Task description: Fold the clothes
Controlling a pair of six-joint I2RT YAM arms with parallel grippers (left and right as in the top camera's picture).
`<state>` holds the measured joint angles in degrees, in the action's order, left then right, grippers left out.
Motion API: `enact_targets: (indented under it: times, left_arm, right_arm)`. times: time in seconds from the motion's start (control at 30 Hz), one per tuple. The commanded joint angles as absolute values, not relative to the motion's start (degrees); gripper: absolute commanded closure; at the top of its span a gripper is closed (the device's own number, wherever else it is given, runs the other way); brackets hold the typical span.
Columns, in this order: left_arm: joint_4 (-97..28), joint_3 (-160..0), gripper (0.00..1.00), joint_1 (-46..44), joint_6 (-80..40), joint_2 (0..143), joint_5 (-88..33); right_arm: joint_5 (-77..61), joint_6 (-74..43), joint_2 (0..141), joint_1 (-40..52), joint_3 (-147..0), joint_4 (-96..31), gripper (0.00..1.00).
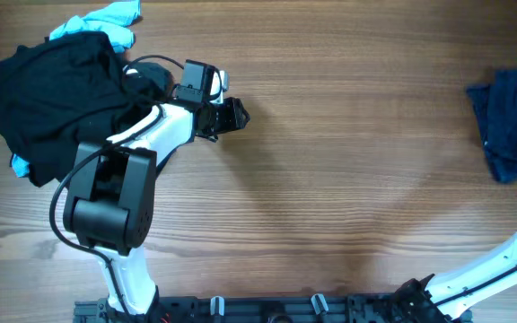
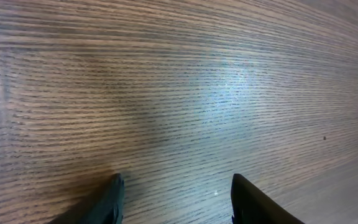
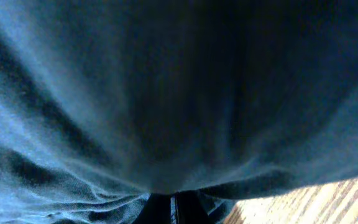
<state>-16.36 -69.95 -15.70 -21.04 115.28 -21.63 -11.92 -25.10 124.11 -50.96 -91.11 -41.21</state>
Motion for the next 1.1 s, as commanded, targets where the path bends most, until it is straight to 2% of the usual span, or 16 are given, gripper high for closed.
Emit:
enact_targets:
  times: [0.0,0.23,0.37,0.53,0.67,0.77,0.9,1.07]
  left_arm:
    - [-16.03,-69.36,0.45,-16.03,-20.32,116.03,-20.91]
    - [-16.05,-69.36,0.45,-16.03,-20.32,116.03,-20.91]
    - [-16.43,-69.36,0.45,-16.03,-20.32,116.03,-20.91]
    - [-16.71,-69.36,0.44,-16.03,-20.32,116.03,-20.91]
    - [-16.71,-69.36,0.45,-16.03,-20.32,116.03,-20.91]
    - [-16.71,-69.36,0.45,-16.03,-20.32,116.03,-20.91]
    - [-16.27,-69.36,0.45,-16.03,-20.32,116.03,-20.91]
    - [-15.81,-69.36,0.44,-16.03,-20.34,116.03,-20.93]
  right_arm:
    - [-14.66,-18.81,125.69,-48.47,-90.63,-38.96,0.96]
    - [-6.74,-15.05,126.26,-34.92,-90.63,-38.37,0.96]
    - [-6.55,-15.62,126.23,-31.03,-90.65,-39.16,0.96]
    - [-9.02,-16.58,119.83,-31.57,-92.88,-42.96,0.96]
    - [-8.69,-16.56,109.49,-31.86,-95.88,-45.04,0.96]
    - [-1.17,-21.63,103.31,-33.41,-95.9,-46.65,0.96]
    - [4.32,-25.19,103.59,-38.2,-95.88,-50.37,0.96]
    - [4.69,-25.71,107.33,-41.85,-94.48,-50.43,0.96]
